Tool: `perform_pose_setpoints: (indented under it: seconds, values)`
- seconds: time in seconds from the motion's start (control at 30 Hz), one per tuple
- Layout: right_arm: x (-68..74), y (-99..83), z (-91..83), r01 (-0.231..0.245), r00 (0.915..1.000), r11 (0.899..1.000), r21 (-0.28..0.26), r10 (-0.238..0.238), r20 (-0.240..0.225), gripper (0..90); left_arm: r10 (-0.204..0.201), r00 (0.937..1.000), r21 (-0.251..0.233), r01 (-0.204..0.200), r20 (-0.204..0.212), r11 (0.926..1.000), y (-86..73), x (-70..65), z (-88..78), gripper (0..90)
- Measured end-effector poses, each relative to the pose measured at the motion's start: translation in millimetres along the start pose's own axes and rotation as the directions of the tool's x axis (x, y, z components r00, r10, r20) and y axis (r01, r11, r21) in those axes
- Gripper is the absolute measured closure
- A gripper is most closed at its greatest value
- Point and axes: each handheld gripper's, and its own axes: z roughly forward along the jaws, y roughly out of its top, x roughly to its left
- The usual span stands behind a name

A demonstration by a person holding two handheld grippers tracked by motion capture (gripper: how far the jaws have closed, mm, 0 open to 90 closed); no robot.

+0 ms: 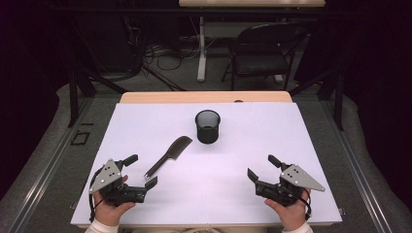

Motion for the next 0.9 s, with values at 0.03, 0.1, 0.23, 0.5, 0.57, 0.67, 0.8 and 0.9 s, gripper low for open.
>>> perform_pose_setpoints:
  seconds: [0.03,0.1,0.23,0.5,0.57,0.67,0.8,0.9]
  values:
    - [-0.7,-1.0,0.7,0.003,1.0000,1.000,0.001,-0.003,0.002,15.3,0.000,1.0000,0.001,0.000,-0.003,1.0000,0.1,0.6,0.8,0.4]
    - [-1.6,-3.4,1.1,-0.003,1.0000,1.000,0.018,0.003,-0.002,15.3,-0.002,1.0000,0.006,0.002,-0.001,1.0000,0.0,1.8,1.9,0.5]
    - [-3.2,-5.8,0.8,-0.011,0.9999,1.000,0.021,0.011,0.001,15.3,-0.004,1.0000,0.012,0.004,-0.003,0.9999,-0.3,2.8,3.8,0.5]
    - [-5.1,-8.2,1.9,-0.012,0.9999,1.000,0.027,0.012,0.004,15.3,0.002,0.9999,0.014,-0.002,0.014,0.9999,-0.1,2.4,4.7,0.5]
    - [-4.4,-8.3,2.0,-0.006,1.0000,1.000,0.023,0.006,0.002,15.3,-0.004,0.9998,0.012,0.004,0.018,0.9999,-0.2,2.1,4.6,0.5]
    - [-3.2,-8.2,1.2,0.001,1.0000,1.000,0.028,-0.001,-0.002,15.3,-0.003,0.9999,0.022,0.003,0.017,0.9998,0.1,1.5,4.2,0.5]
    - [-3.1,-8.0,0.8,0.003,1.0000,1.000,0.024,-0.003,0.001,15.4,-0.020,0.9997,0.031,0.020,0.011,0.9993,0.6,1.6,4.0,0.4]
    - [-3.7,-7.8,0.4,0.001,1.0000,1.000,0.023,-0.001,0.005,15.4,-0.042,0.9991,0.050,0.042,0.010,0.9979,2.2,3.9,4.1,0.4]
